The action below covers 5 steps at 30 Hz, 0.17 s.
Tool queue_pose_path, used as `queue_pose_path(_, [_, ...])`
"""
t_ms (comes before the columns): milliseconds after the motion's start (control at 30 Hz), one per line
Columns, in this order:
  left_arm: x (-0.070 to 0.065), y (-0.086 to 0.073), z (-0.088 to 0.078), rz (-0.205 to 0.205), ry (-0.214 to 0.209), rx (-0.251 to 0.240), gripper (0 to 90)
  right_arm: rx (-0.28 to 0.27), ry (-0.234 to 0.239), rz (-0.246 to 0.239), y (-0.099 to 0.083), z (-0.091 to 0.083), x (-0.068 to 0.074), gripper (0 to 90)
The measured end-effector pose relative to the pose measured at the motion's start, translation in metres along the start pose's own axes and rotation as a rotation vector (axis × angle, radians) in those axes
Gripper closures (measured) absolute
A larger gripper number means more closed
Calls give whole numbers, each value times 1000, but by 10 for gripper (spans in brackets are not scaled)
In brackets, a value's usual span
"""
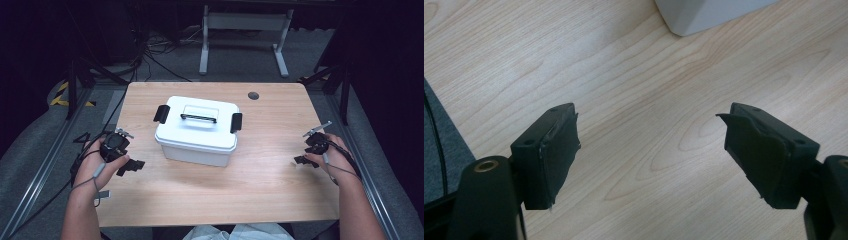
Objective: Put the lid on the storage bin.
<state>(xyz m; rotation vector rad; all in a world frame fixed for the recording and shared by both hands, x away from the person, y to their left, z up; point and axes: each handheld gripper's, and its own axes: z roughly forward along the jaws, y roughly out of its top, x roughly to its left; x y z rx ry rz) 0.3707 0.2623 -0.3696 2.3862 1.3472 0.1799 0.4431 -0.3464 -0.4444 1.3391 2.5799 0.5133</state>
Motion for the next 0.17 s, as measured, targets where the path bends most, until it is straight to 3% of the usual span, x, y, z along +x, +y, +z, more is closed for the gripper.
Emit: queue_pose_path(167, [0, 0, 0, 1, 2, 1, 223, -7, 4, -2, 0, 0, 0, 359])
